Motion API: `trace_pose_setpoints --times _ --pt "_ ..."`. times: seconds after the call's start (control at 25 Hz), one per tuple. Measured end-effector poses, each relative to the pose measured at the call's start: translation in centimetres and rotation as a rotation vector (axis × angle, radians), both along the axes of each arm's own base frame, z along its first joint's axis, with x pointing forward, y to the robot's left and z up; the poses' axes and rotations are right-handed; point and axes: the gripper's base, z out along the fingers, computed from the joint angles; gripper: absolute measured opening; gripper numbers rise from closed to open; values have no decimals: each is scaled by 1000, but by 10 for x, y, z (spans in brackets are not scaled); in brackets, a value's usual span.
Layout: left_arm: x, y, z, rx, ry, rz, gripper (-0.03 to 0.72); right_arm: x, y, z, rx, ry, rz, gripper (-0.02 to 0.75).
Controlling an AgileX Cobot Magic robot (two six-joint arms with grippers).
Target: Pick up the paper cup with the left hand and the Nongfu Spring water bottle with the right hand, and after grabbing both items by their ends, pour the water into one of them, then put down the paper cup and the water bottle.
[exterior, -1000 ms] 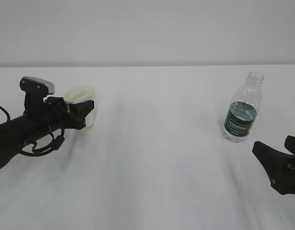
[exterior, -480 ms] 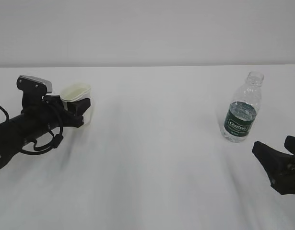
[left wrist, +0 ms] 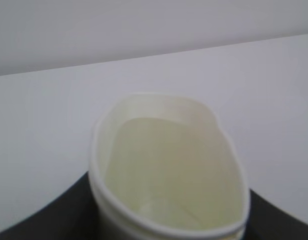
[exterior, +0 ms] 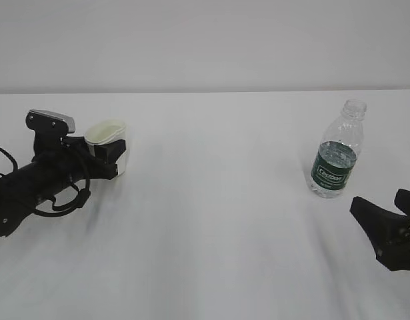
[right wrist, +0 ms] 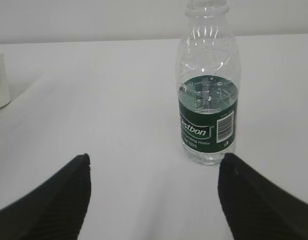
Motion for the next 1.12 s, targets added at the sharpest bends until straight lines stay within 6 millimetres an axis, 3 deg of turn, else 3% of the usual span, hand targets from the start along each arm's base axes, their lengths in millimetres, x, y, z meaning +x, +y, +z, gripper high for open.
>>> trace_pose_setpoints --times 0.64,1.12 --pt "1 2 0 -9 1 29 400 0 1 0 14 5 6 592" --pt "1 2 0 -7 0 29 505 0 1 0 14 6 8 592"
